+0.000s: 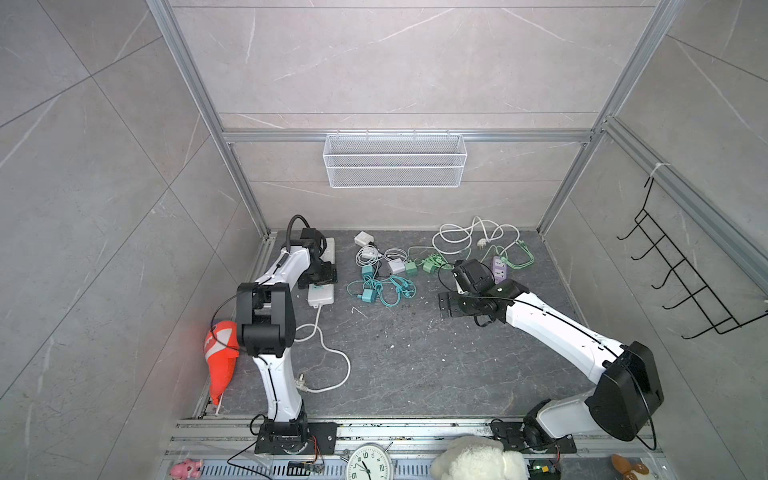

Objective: Insert the plug
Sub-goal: 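Grasp the white power strip with the left gripper and lift it, then carry the white power strip toward the robot and lower it onto the table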

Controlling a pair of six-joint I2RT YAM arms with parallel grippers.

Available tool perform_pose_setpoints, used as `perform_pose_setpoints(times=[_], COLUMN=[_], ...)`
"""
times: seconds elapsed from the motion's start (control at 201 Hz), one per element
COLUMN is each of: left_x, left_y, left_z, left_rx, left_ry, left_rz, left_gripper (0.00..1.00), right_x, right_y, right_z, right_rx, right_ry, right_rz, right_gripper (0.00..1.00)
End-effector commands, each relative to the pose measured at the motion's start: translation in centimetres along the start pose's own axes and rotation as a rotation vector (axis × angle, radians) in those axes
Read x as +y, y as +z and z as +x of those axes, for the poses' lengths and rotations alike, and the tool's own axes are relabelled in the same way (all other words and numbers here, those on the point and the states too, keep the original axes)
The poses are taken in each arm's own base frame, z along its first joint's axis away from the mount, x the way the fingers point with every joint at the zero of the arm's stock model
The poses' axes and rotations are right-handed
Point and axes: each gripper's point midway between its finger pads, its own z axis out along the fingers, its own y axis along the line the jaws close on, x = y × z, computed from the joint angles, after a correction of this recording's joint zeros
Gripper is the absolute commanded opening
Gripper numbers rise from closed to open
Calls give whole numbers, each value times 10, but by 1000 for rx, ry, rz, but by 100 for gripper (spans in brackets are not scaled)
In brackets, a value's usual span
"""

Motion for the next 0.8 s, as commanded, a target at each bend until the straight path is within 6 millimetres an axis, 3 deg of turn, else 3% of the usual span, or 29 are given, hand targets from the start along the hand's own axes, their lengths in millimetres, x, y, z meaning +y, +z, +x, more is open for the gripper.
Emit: perform_pose_setpoints(times=[0.0,0.234,0.433,0.557,0.796], left_x=[-32,-92,-143,-159,-187], left_y=[-73,-126,-148,-152,-139], left_z=[-30,13,55,67,101], left_rx=[-279,-479,-615,-663,-668], left_ry=[128,337,591,685,895], left_rz=[66,193,347,386,430], left_gripper=[41,41,41,43,46], right_x=[-8,-27,-56,-73,-93], right_y=[-24,-43,-45,-43,-43], right_z=[-10,-5,8,20,38], right_rx=[-37,-53,-24,0,26], right_ry=[-10,44,141,200,239], right_rz=[20,63,138,167,186], right_gripper=[99,99,99,99,99])
